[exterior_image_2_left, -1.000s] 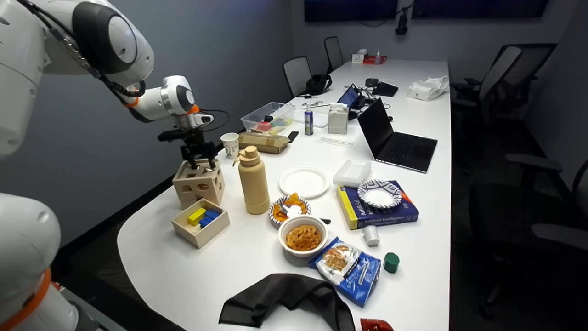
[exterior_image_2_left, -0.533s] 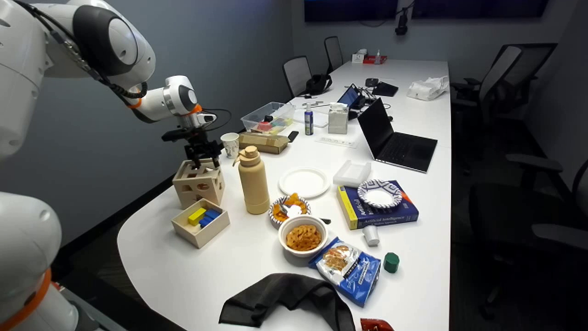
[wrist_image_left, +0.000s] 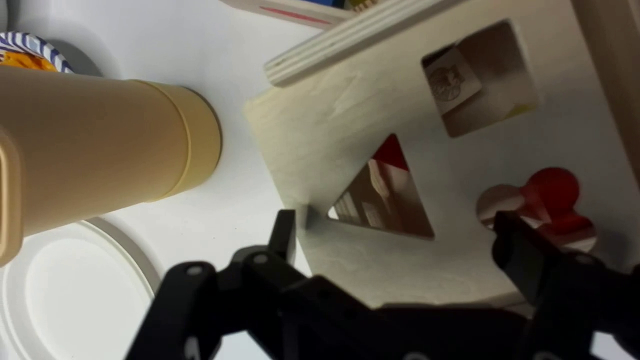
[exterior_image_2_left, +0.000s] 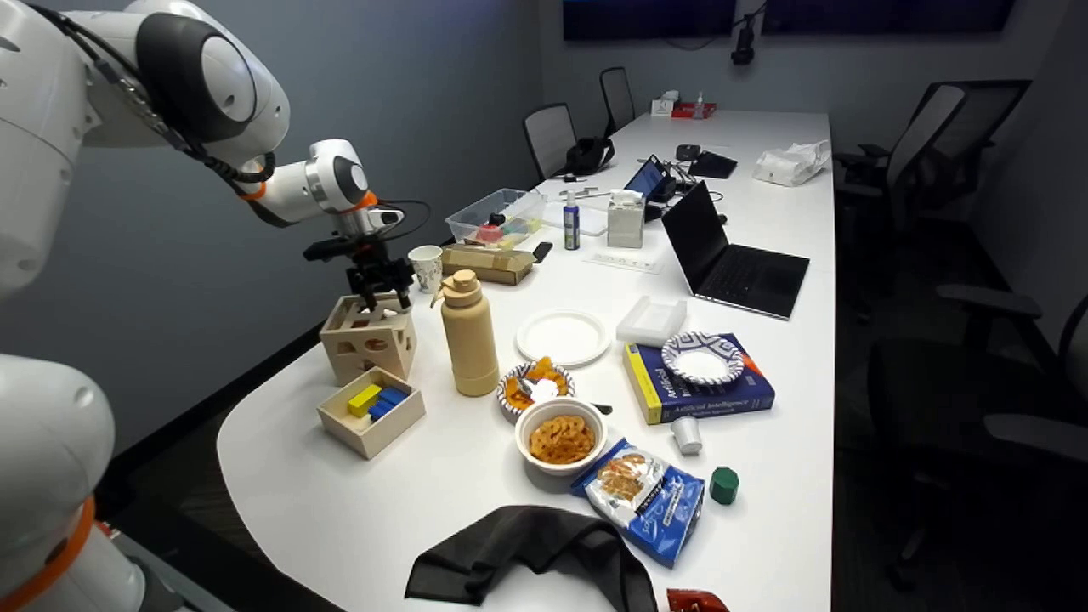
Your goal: Open the wooden box
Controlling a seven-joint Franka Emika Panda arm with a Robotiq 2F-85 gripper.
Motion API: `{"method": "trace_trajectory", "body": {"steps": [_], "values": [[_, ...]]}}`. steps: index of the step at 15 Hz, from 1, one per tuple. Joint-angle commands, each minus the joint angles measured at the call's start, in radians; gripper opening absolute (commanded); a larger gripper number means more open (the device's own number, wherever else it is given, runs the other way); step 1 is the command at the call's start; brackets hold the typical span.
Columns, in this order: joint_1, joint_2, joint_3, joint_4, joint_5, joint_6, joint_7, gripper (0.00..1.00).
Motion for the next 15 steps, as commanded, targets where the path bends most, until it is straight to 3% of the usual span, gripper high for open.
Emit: {"method": "trace_trajectory", "body": {"steps": [1, 15], "values": [[0.017, 0.030, -0.021, 0.056, -0.011, -0.040, 0.021, 1.00], [0.008, 0.079, -0.052, 0.137, -0.024, -0.102, 0.013, 1.00]]}}
